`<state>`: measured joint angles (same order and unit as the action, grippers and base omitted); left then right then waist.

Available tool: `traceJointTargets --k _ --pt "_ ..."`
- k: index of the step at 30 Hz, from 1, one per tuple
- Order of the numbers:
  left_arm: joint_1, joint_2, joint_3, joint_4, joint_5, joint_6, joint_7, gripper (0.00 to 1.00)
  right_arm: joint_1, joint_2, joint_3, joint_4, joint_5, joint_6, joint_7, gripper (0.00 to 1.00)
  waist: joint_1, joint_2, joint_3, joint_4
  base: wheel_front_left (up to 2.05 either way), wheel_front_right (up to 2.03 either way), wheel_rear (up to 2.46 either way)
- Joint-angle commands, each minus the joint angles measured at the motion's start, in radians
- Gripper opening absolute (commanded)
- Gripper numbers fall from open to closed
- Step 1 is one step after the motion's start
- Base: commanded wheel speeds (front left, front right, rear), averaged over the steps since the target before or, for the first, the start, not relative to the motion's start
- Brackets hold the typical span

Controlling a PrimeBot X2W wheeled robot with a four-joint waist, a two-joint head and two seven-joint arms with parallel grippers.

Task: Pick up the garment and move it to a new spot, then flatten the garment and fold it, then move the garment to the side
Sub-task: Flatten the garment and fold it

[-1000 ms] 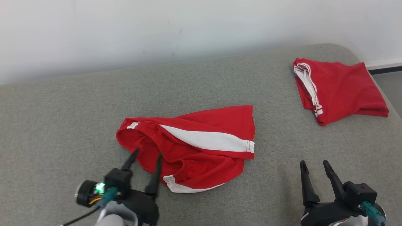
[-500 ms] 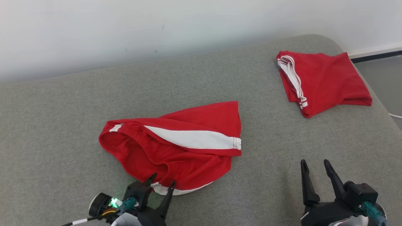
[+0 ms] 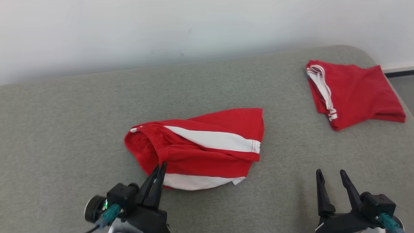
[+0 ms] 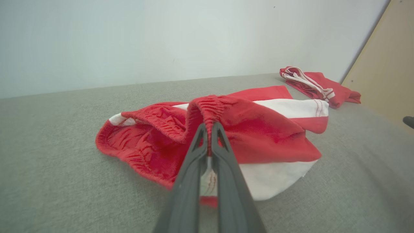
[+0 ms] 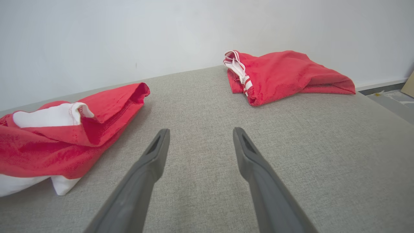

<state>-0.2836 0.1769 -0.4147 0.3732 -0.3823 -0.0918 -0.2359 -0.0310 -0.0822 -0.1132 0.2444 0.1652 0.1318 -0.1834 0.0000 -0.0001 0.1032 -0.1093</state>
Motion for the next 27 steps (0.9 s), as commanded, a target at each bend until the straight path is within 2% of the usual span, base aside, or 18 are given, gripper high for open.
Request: traceJointTargets --k 1,7,15,16,17,18,22,27 --pt "0.025 0.004 0.002 -0.013 -0.014 0.007 0.001 0.00 0.010 0.002 -0.001 -0.003 -0.004 -0.003 0.004 1.00 0.0000 0.0001 -0.022 0.057 0.00 0.00 0.00" --pt "0.169 0.022 0.037 -0.092 -0.057 0.051 0.006 0.00 0.008 0.000 0.010 -0.013 -0.002 -0.003 0.015 1.00 0.0000 0.0001 -0.021 0.115 0.00 0.00 0.00" --pt "0.230 0.007 0.067 -0.004 -0.093 0.053 -0.018 0.00 0.005 -0.013 0.018 -0.022 0.002 -0.003 0.032 1.00 0.0000 0.0001 -0.026 0.126 0.00 0.00 0.00" --pt "0.225 0.008 0.069 0.002 -0.088 0.052 -0.020 0.25 0.007 -0.016 0.018 -0.022 0.005 -0.003 0.033 1.00 0.0000 0.0001 -0.028 0.126 0.00 0.00 0.00" --pt "0.220 0.003 0.074 0.004 -0.088 0.050 -0.023 0.60 0.009 -0.017 0.019 -0.022 0.007 -0.003 0.034 1.00 0.0000 0.0001 -0.030 0.126 0.00 0.00 0.00" --pt "0.215 0.000 0.076 0.003 -0.086 0.045 -0.025 1.00 0.011 -0.018 0.019 -0.022 0.008 -0.003 0.035 1.00 0.0000 0.0001 -0.033 0.126 0.00 0.00 0.00" --pt "0.206 -0.017 0.123 -0.068 -0.075 0.041 -0.030 1.00 0.027 -0.019 0.011 -0.022 0.009 -0.003 0.036 1.00 0.0000 0.0001 -0.047 0.133 0.00 0.00 0.00" --pt "0.254 -0.045 0.245 -0.223 0.001 0.068 -0.029 1.00 0.027 -0.012 0.038 -0.029 0.012 -0.003 0.042 1.00 0.0000 0.0001 -0.056 0.145 0.00 0.00 0.00"
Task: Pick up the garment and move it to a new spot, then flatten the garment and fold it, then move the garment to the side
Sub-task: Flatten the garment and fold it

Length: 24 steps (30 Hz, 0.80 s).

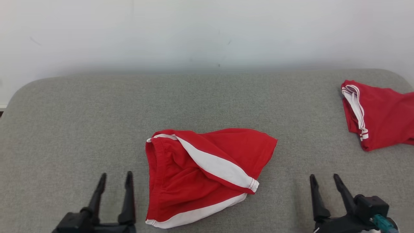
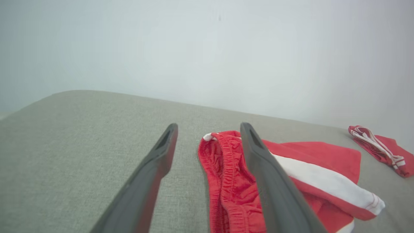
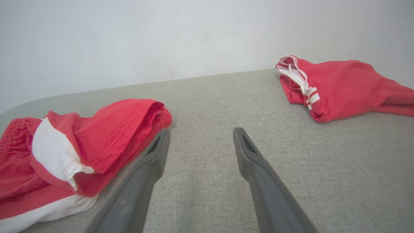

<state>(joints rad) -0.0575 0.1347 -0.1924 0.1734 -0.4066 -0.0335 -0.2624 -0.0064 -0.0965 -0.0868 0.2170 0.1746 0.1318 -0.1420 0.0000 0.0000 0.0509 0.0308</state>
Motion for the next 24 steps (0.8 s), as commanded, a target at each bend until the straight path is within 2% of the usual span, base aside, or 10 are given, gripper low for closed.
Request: traceJointTargets --k 1,6,9,14,22,23,24 --pt "0.035 -0.008 0.046 -0.045 0.045 0.017 -0.003 1.00 0.002 0.002 0.022 -0.001 0.006 -0.003 0.003 1.00 0.0000 0.0000 -0.005 0.007 0.00 0.00 0.00" --pt "0.069 -0.014 0.119 -0.099 0.136 0.045 -0.003 1.00 0.004 0.007 0.074 0.000 0.012 -0.003 0.012 1.00 0.0000 0.0000 -0.010 0.016 0.00 0.00 0.00" --pt "0.090 0.003 0.167 -0.120 0.205 0.058 -0.003 1.00 -0.001 0.010 0.135 0.008 0.024 -0.003 0.021 1.00 0.0000 0.0000 -0.015 0.028 0.00 0.00 0.00" --pt "0.104 0.016 0.212 -0.099 0.249 0.058 -0.003 1.00 -0.010 0.012 0.222 0.029 0.047 -0.003 0.038 1.00 0.0000 0.0000 -0.020 0.042 0.00 0.00 0.00" --pt "0.103 -0.009 0.250 -0.063 0.280 0.043 -0.003 1.00 -0.080 -0.009 0.302 0.141 0.084 -0.003 0.048 1.00 0.0000 0.0000 -0.023 0.071 0.00 0.00 0.00" --pt "0.101 -0.014 0.251 -0.060 0.283 0.040 -0.003 1.00 -0.092 -0.011 0.311 0.161 0.089 -0.003 0.048 0.96 0.0000 0.0000 -0.023 0.075 0.00 0.00 0.00" --pt "0.099 -0.019 0.253 -0.057 0.283 0.038 -0.003 1.00 -0.106 -0.013 0.318 0.179 0.093 -0.003 0.044 0.24 0.0000 0.0000 -0.022 0.080 0.00 0.00 0.00"
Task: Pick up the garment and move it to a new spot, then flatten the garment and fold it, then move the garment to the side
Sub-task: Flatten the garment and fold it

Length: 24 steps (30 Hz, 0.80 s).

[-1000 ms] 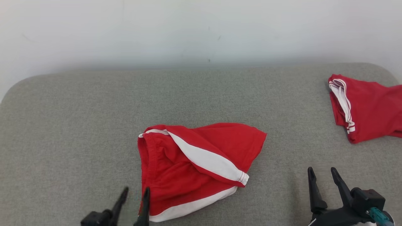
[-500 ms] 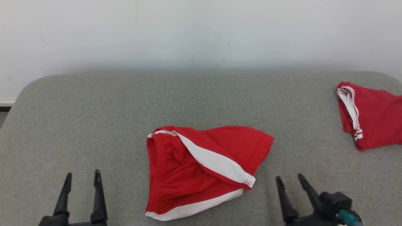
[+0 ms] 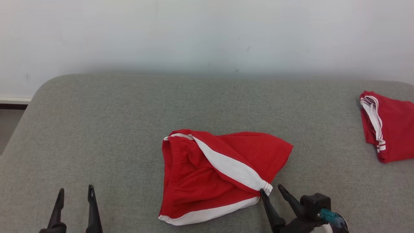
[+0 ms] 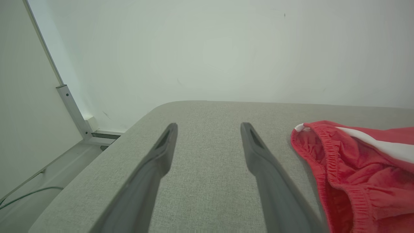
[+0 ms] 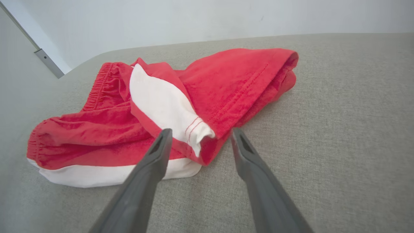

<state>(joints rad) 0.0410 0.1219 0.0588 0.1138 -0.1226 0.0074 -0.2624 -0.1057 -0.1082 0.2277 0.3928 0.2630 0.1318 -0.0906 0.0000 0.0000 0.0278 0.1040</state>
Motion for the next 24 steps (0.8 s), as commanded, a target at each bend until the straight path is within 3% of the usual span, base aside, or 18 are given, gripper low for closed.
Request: traceJointTargets --k 1,6,13,22,24 --pt "-0.002 -0.010 0.002 0.005 0.002 -0.007 -0.003 1.00 -0.025 -0.005 0.010 0.020 0.010 -0.003 -0.009 0.00 0.0000 0.0000 0.002 0.011 0.00 0.00 0.00" --pt "-0.012 -0.030 0.009 -0.001 0.014 -0.011 -0.003 1.00 -0.146 -0.037 0.036 0.073 0.012 -0.003 -0.032 0.00 0.0000 0.0000 0.009 0.031 0.00 0.00 0.00" --pt "-0.037 -0.048 0.001 -0.017 0.028 -0.029 -0.003 1.00 -0.419 -0.132 0.072 0.126 0.015 -0.003 -0.016 0.00 0.0000 0.0000 0.031 0.076 0.00 0.00 0.00" --pt "-0.107 -0.066 -0.046 -0.028 0.036 -0.048 -0.003 1.00 -0.748 -0.188 0.104 0.441 0.038 -0.003 0.014 0.00 0.0000 0.0000 0.092 0.146 0.00 0.00 0.00" --pt "-0.121 -0.068 -0.061 -0.024 0.034 -0.051 -0.003 1.00 -0.797 -0.183 0.092 0.525 0.042 -0.003 -0.012 0.53 0.0000 0.0000 0.106 0.153 0.00 0.00 0.00"
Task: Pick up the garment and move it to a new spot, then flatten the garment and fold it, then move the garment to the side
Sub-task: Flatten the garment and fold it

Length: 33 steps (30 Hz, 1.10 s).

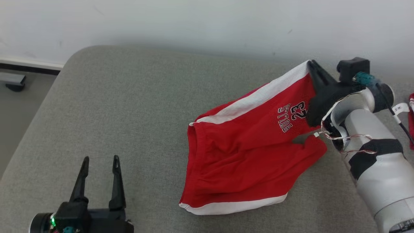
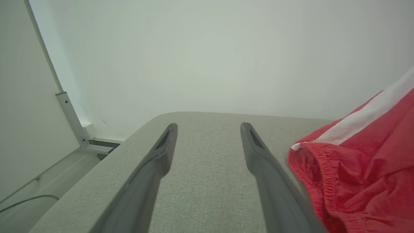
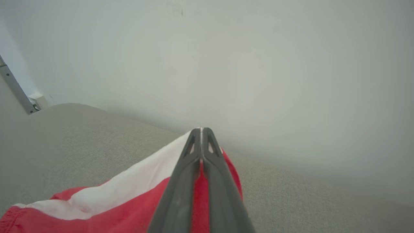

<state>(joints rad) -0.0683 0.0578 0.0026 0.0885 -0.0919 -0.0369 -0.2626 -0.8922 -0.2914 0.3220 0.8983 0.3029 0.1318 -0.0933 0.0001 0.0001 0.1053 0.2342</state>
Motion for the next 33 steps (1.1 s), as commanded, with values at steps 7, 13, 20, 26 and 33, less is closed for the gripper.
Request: traceJointTargets --k 7,13,20,26,33 --pt "-0.042 -0.007 -0.025 0.013 -0.003 0.001 -0.003 1.00 -0.088 0.024 0.033 0.184 -0.007 -0.003 -0.076 1.00 -0.0001 -0.0001 0.034 0.019 0.00 0.00 0.00" --pt "-0.012 -0.005 0.007 0.007 0.013 0.003 -0.003 1.00 -0.062 0.022 0.085 0.193 0.067 -0.003 -0.141 1.00 -0.0001 -0.0001 -0.004 -0.035 0.00 0.00 0.00" --pt "0.017 0.004 0.027 -0.002 0.029 -0.006 -0.003 1.00 0.065 -0.045 0.150 0.135 0.170 -0.003 -0.163 1.00 -0.0001 -0.0001 -0.039 -0.089 0.00 0.00 0.00" --pt "0.021 0.003 0.034 -0.010 0.034 -0.011 -0.003 1.00 0.196 -0.064 0.186 0.092 0.247 -0.003 -0.163 1.00 -0.0001 -0.0001 -0.036 -0.110 0.00 0.00 0.00" --pt "-0.002 0.000 0.017 -0.003 0.033 -0.022 -0.003 1.00 0.272 -0.039 0.207 0.088 0.309 -0.003 -0.151 1.00 -0.0001 -0.0001 -0.015 -0.090 0.00 0.00 0.00"
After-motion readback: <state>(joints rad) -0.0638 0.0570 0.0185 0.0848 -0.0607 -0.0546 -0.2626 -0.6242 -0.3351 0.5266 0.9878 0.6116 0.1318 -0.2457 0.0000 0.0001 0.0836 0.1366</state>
